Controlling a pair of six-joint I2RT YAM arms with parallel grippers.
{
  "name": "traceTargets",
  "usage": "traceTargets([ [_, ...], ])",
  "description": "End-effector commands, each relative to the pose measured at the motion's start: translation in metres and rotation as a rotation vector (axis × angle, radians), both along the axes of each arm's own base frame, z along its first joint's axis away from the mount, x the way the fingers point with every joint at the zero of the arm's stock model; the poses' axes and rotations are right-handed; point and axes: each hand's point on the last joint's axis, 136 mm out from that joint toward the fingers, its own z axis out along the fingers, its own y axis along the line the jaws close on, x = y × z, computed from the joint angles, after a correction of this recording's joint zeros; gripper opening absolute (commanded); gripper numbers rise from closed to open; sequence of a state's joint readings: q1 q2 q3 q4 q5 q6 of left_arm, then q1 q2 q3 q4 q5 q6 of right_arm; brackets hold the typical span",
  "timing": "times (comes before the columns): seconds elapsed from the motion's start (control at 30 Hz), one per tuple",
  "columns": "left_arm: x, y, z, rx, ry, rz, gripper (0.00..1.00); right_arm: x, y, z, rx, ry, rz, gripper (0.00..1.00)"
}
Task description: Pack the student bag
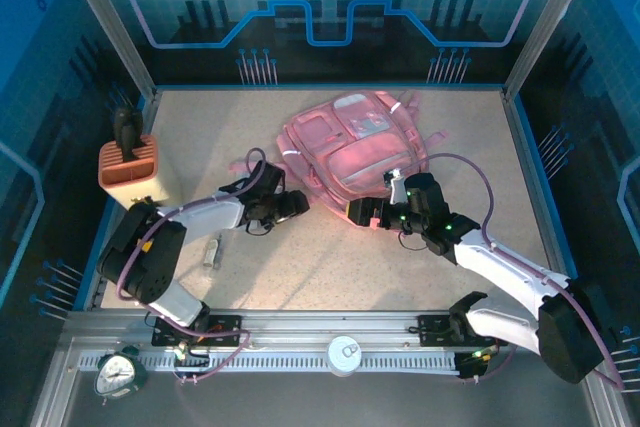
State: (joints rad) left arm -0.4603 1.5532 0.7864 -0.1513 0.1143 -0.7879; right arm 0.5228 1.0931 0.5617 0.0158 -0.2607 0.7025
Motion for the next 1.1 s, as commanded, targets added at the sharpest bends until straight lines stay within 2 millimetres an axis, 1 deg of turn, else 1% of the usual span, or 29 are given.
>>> traceTargets([
  [0.0, 0.005, 0.003, 0.037, -0.038, -0.076, 0.045, 0.74, 0.001, -0.004, -0.002, -0.014, -0.002, -0.01, 1.0],
  [0.1, 0.007, 0.038, 0.039, 0.151, -0.074, 0.045, 0.74, 0.001, -0.004, -0.003, -0.027, 0.003, -0.004, 1.0],
  [0.17, 0.008, 0.064, 0.032, 0.235, -0.03, 0.05, 0.74, 0.001, -0.003, -0.004, -0.029, 0.006, 0.006, 1.0],
  [0.2, 0.01, 0.077, 0.027, 0.261, -0.012, 0.067, 0.75, 0.001, -0.002, -0.004, -0.027, 0.008, 0.008, 1.0],
  [0.27, 0.015, 0.097, 0.02, 0.279, -0.006, 0.088, 0.79, 0.002, -0.001, -0.004, -0.025, 0.01, 0.012, 1.0],
  [0.4, 0.026, 0.117, 0.006, 0.279, 0.014, 0.1, 0.87, 0.002, -0.001, -0.006, -0.021, 0.024, -0.001, 1.0],
  [0.5, 0.036, 0.126, -0.005, 0.304, 0.027, 0.097, 0.88, 0.003, -0.002, -0.007, -0.022, 0.024, -0.008, 1.0],
  [0.57, 0.041, 0.126, -0.013, 0.301, 0.037, 0.094, 0.88, 0.005, -0.003, -0.007, -0.025, 0.024, -0.011, 1.0],
  [0.63, 0.043, 0.12, -0.022, 0.277, 0.061, 0.081, 0.88, 0.007, -0.002, -0.007, -0.027, 0.028, -0.012, 1.0],
  [0.73, 0.04, 0.113, -0.031, 0.235, 0.093, 0.086, 0.88, 0.01, -0.001, -0.006, -0.021, 0.034, -0.015, 1.0],
  [0.83, 0.025, 0.099, -0.034, 0.149, 0.101, 0.105, 0.87, 0.012, 0.001, -0.006, -0.014, 0.034, -0.014, 1.0],
  [0.9, 0.01, 0.083, -0.036, 0.094, 0.102, 0.095, 0.87, 0.012, 0.001, -0.009, -0.022, 0.038, -0.01, 1.0],
  [0.97, -0.004, 0.073, -0.038, 0.112, 0.13, 0.089, 0.87, 0.013, 0.0, -0.012, -0.039, 0.045, -0.011, 1.0],
  [1.07, -0.021, 0.048, -0.038, 0.091, 0.146, 0.065, 0.87, 0.015, -0.003, -0.016, -0.085, 0.064, -0.02, 1.0],
])
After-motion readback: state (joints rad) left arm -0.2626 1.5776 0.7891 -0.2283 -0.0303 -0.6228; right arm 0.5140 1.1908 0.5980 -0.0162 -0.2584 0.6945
